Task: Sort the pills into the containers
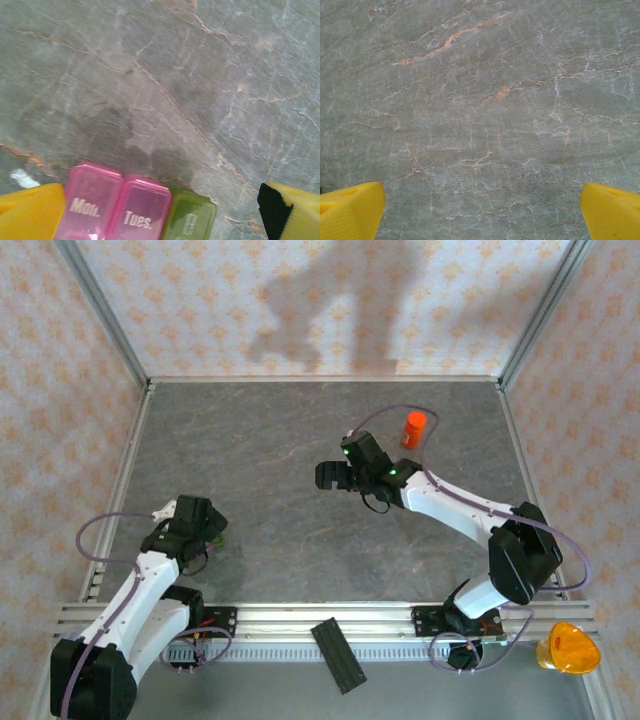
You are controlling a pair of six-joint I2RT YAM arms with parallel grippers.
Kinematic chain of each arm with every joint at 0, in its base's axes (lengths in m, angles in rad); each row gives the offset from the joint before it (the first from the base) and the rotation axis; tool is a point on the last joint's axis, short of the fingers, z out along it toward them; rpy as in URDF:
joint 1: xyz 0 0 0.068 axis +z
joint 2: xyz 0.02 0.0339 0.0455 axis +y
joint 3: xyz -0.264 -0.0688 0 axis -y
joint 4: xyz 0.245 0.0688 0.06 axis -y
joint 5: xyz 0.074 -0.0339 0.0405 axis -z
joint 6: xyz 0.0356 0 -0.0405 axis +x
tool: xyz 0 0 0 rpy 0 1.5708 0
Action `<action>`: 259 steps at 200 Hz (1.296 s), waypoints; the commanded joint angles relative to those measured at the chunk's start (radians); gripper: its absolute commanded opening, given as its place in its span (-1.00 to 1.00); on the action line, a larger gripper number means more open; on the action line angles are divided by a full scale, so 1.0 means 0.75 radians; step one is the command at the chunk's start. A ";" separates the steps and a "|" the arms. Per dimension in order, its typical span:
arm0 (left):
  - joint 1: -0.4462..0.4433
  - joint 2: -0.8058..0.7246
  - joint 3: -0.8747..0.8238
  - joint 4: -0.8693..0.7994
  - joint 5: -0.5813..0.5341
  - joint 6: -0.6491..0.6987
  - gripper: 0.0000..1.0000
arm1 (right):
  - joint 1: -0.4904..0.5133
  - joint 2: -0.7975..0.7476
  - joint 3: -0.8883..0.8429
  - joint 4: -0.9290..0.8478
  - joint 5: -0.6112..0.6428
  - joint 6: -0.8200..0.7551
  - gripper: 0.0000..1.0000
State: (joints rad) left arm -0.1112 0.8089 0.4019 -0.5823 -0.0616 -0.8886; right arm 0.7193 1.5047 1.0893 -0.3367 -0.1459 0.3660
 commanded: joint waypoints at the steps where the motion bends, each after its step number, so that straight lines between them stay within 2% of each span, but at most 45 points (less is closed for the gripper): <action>1: -0.012 0.017 -0.018 0.105 0.079 0.008 0.99 | 0.005 0.000 0.058 -0.033 0.042 -0.004 0.99; 99: -0.259 0.220 0.047 0.357 0.056 -0.112 0.99 | 0.004 0.007 0.067 -0.058 0.067 -0.001 0.99; 128: -0.265 0.223 0.105 0.278 -0.010 -0.085 0.99 | 0.003 0.016 0.071 -0.083 0.065 -0.003 0.99; 165: -0.262 0.021 0.129 -0.005 -0.185 -0.144 1.00 | 0.004 0.006 0.057 -0.114 0.065 -0.021 0.99; 192: -0.263 -0.057 0.115 -0.158 -0.193 -0.154 0.99 | 0.004 0.004 0.053 -0.126 0.064 -0.027 0.99; 212: -0.263 -0.074 0.064 -0.152 -0.156 -0.168 0.99 | 0.004 0.011 0.060 -0.130 0.065 -0.035 0.99; 259: -0.265 -0.016 -0.025 0.014 -0.054 -0.184 0.99 | 0.004 0.024 0.094 -0.168 0.074 -0.037 0.99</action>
State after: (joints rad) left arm -0.3061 0.7685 0.4023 -0.6125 -0.1265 -1.0061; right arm 0.7193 1.5169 1.1168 -0.4202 -0.1234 0.3542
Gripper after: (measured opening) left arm 0.997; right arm 0.993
